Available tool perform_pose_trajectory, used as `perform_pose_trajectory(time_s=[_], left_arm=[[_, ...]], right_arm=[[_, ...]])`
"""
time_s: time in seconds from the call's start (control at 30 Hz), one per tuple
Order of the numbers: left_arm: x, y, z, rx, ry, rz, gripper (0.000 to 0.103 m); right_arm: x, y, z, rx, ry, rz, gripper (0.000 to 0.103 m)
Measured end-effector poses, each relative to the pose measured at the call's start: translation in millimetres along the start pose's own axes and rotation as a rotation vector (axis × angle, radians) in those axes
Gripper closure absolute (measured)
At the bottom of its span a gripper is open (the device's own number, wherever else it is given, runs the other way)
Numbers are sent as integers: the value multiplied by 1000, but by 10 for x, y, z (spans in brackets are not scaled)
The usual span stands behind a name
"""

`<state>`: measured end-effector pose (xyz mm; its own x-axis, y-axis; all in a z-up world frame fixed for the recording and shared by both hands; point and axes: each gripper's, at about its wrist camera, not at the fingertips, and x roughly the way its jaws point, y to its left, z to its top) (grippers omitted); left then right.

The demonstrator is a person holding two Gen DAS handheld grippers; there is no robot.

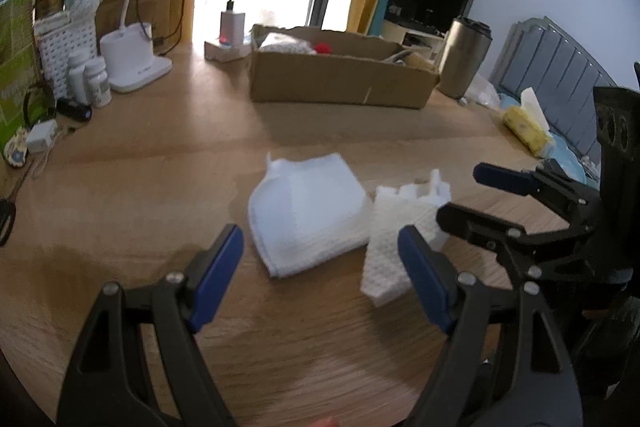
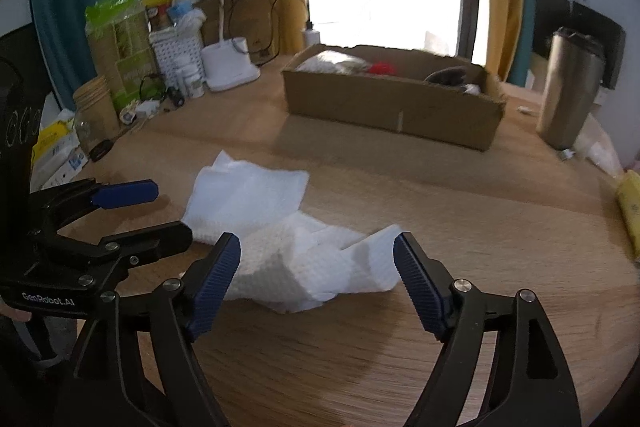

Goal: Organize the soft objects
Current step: 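Grasp one white cloth with the right tool while the left tool grasps the other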

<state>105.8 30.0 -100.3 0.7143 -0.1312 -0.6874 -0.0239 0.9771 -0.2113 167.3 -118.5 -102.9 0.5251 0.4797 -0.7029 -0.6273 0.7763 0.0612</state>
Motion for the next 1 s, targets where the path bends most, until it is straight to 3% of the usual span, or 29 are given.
perform_pose_trajectory(time_s=[0.43, 0.53, 0.63, 0.67, 1.0], left_arm=[[62, 191, -19, -28, 14, 41, 22], [100, 178, 0, -31, 18, 41, 22], [137, 140, 12, -25, 25, 33, 22], [149, 128, 19, -21, 26, 33, 22], [316, -142, 200, 65, 16, 32, 22]], right_arm=[[387, 69, -99, -34, 120, 69, 22], [360, 78, -122, -56, 118, 42, 35], [313, 24, -135, -47, 110, 41, 69], [303, 2, -142, -43, 108, 41, 76], [205, -172, -210, -4, 77, 65, 79]])
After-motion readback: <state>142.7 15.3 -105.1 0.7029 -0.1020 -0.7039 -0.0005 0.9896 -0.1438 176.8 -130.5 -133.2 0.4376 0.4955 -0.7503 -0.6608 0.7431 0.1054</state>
